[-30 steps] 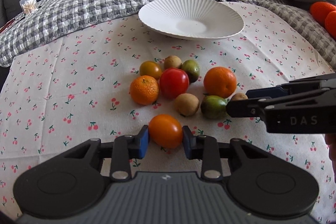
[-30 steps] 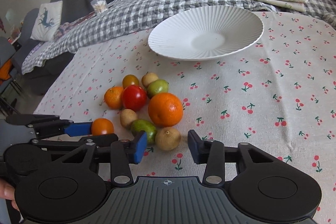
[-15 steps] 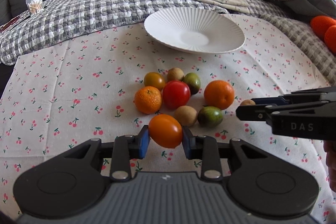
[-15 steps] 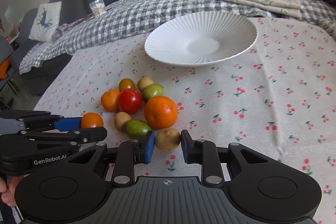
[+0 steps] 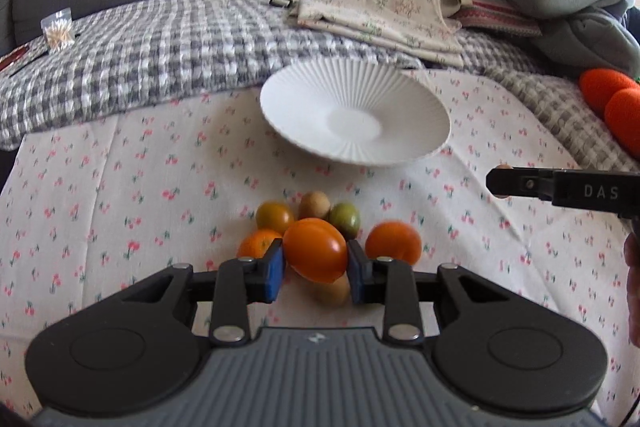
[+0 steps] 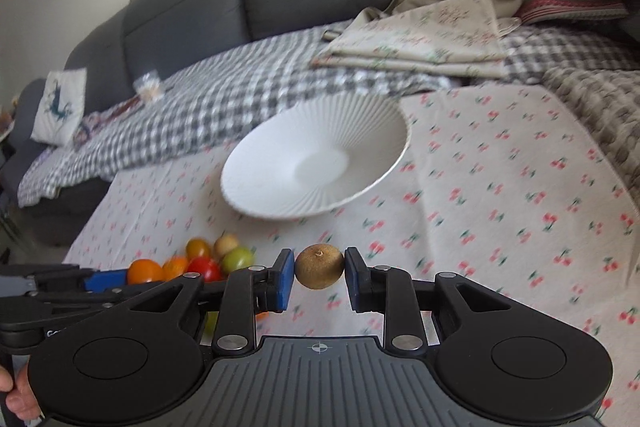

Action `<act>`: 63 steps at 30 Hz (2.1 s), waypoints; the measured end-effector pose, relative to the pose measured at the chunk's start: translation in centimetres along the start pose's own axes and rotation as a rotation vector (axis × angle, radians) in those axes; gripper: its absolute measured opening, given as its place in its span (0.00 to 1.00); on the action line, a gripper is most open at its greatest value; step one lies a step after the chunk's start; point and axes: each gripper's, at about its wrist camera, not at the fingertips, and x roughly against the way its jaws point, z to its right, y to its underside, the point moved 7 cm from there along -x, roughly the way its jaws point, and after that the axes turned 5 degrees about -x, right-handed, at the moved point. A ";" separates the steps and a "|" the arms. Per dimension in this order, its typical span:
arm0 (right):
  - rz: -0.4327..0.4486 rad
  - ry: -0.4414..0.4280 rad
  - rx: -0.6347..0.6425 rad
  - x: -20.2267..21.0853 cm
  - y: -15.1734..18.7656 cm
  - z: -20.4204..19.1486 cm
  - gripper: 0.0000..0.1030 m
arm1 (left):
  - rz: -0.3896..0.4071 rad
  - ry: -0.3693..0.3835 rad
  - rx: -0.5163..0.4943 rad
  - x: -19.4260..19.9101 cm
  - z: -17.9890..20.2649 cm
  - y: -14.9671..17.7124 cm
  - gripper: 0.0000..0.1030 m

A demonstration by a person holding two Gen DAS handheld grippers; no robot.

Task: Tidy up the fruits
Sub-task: 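Carry both fruits over the white bowl and open both tools, then withdraw both tools from the bowl back toward the fruit cluster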

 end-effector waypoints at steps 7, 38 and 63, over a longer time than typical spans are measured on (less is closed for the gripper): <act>0.046 0.015 -0.027 -0.8 -3.3 1.4 0.25 | 0.055 0.010 -0.010 -1.2 0.5 -3.4 0.30; -0.009 0.036 0.053 -9.8 -4.9 0.7 0.33 | 0.046 0.037 -0.047 -10.6 1.2 -7.3 0.48; 0.111 0.019 0.005 1.0 -3.9 -2.7 1.00 | 0.084 -0.049 0.142 -0.3 -3.6 -4.6 0.80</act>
